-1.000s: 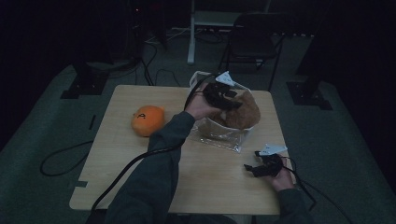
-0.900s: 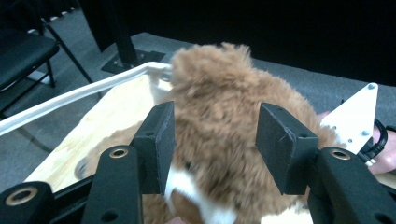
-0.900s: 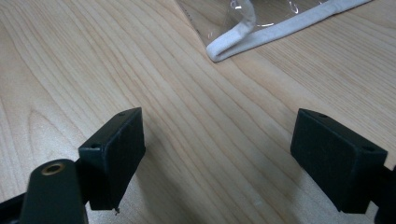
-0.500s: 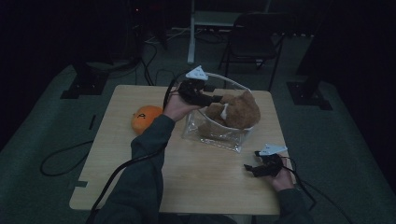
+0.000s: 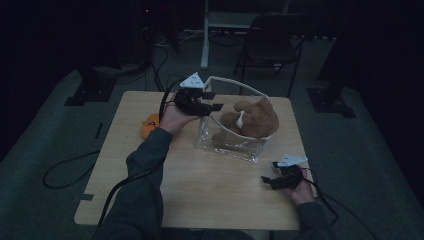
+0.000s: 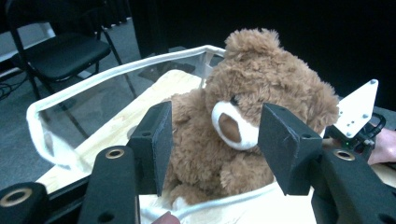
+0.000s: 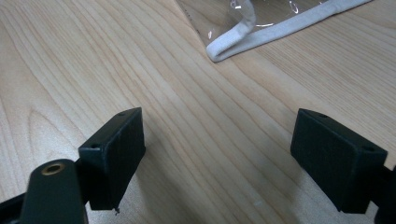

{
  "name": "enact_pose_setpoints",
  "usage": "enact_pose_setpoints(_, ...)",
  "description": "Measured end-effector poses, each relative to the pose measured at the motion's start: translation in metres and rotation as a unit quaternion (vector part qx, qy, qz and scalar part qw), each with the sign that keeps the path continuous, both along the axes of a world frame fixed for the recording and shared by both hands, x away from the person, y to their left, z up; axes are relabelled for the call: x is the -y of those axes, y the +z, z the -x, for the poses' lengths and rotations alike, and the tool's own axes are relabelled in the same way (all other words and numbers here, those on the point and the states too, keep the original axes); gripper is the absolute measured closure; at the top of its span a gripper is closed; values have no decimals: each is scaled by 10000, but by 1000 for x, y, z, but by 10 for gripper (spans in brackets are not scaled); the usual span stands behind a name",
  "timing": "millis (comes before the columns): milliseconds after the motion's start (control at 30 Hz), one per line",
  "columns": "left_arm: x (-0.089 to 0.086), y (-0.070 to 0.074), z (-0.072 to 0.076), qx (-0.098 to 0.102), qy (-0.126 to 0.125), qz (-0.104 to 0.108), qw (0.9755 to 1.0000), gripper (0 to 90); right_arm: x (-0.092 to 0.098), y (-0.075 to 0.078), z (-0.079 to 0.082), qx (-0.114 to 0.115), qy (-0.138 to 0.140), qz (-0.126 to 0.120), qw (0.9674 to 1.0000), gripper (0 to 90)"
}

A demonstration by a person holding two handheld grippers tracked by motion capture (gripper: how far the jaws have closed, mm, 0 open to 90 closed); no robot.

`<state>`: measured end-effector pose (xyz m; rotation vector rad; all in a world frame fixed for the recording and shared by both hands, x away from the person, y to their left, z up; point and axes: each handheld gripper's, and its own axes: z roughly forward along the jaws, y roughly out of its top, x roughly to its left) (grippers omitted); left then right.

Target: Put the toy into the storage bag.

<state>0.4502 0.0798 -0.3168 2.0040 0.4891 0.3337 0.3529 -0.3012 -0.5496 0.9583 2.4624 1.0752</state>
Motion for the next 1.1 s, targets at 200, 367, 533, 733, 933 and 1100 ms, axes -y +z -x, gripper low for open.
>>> enact_pose_setpoints(200,-7,-3,4,34,77,-76,9999,446,0,0,0,1,2,2,10000,170)
enact_pose_setpoints(367,-12,-6,8,85,145,-132,9998,441,0,0,0,1,2,1,10000,170)
enact_pose_setpoints(533,-18,-11,9,83,264,-189,9994,440,0,0,0,3,2,1,10000,170)
enact_pose_setpoints(733,-33,-17,10,83,456,-220,9987,437,0,0,0,2,2,2,10000,170)
enact_pose_setpoints(933,-45,-21,9,59,584,-190,9981,436,0,0,0,4,3,7,10000,170)
enact_pose_setpoints(1100,-64,-36,4,-63,823,-212,9964,437,0,0,0,-3,-2,5,10000,170)
